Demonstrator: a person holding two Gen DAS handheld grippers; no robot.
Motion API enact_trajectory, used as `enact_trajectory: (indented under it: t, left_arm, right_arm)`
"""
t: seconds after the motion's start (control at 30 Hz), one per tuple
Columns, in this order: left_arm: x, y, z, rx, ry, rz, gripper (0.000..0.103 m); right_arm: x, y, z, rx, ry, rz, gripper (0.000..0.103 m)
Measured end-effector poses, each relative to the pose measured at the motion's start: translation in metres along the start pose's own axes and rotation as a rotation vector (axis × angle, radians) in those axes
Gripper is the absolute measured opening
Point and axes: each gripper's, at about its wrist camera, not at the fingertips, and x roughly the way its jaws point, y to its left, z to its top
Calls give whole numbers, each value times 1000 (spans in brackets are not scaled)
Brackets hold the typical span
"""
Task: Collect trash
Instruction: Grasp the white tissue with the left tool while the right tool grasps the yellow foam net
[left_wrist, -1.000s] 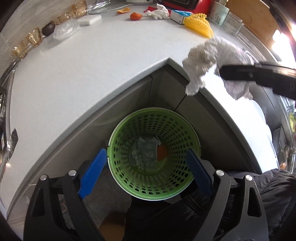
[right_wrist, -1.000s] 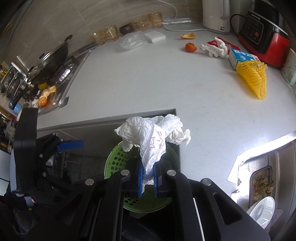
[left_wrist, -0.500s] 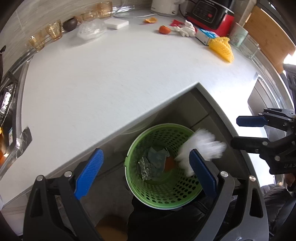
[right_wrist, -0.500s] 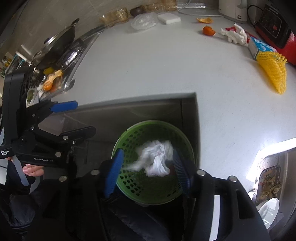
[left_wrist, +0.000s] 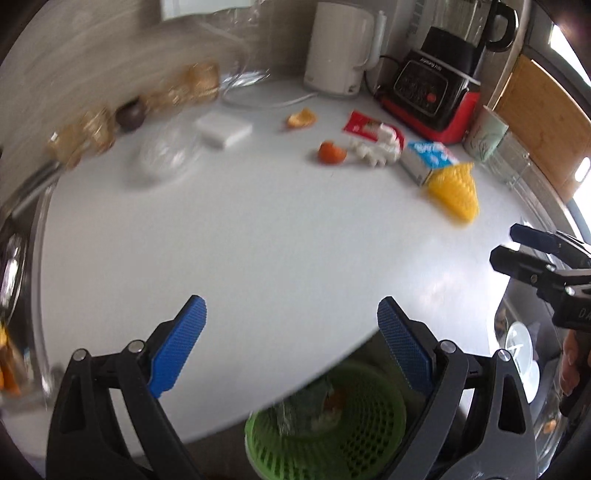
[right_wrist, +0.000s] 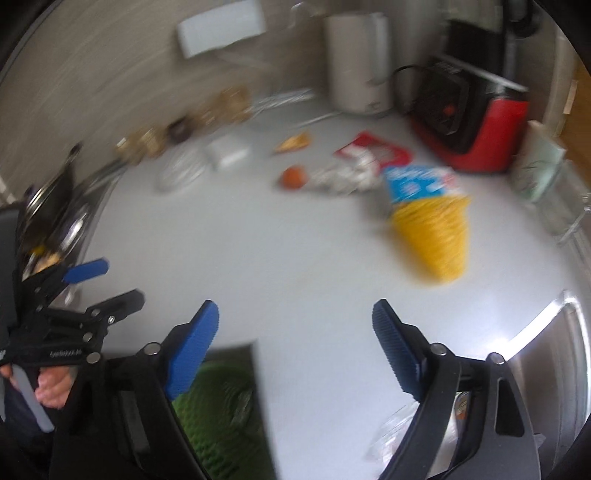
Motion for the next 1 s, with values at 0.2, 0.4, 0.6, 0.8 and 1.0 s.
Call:
enact_trajectory:
  t: [0.2, 0.4, 0.6, 0.8, 1.0]
  left_arm:
    - [44, -42, 53, 54, -27, -46, 90]
    - [91, -82, 98, 115, -41, -84, 90]
    - [144, -109, 139, 161, -28, -81, 89]
    - [180, -121, 161, 192, -9, -84, 84]
    - [208, -126, 169, 220, 31, -86, 69]
  right_arm:
    - [21, -61, 23, 72, -17, -101, 86]
    - [57, -107, 33, 115, 6, -133, 86]
    - [89, -137, 42, 157, 25, -131, 86]
    - [110, -151, 48, 172, 35, -123, 86]
    - [122, -157, 48, 182, 45, -96, 75]
